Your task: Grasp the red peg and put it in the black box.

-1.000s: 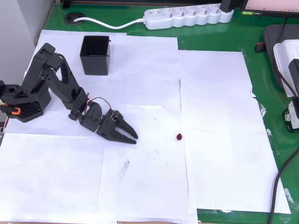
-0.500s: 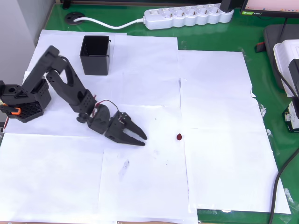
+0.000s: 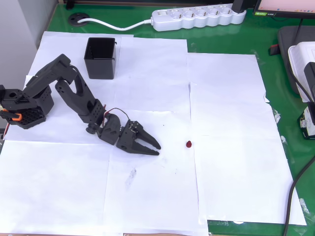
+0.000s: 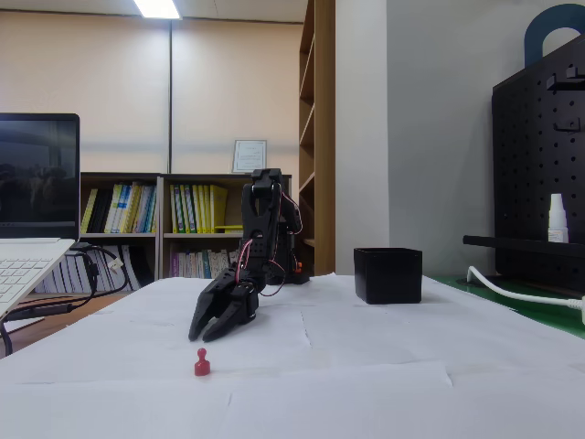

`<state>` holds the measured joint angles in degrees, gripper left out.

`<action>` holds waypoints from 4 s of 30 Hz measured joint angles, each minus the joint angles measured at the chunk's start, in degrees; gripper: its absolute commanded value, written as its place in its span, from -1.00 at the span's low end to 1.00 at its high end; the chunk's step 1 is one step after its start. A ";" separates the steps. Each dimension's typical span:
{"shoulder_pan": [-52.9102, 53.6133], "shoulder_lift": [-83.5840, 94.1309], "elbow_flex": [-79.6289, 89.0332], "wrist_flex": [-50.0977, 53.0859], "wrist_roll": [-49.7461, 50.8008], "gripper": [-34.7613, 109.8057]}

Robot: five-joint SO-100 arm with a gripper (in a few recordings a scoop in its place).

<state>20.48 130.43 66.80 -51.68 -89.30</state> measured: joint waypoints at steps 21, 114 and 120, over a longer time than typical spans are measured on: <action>-2.90 6.42 14.77 5.71 0.62 -0.04; 2.90 20.04 47.90 28.12 -0.79 -0.04; 2.55 21.36 50.19 28.39 0.00 -0.04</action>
<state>23.03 151.79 116.98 -23.29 -89.30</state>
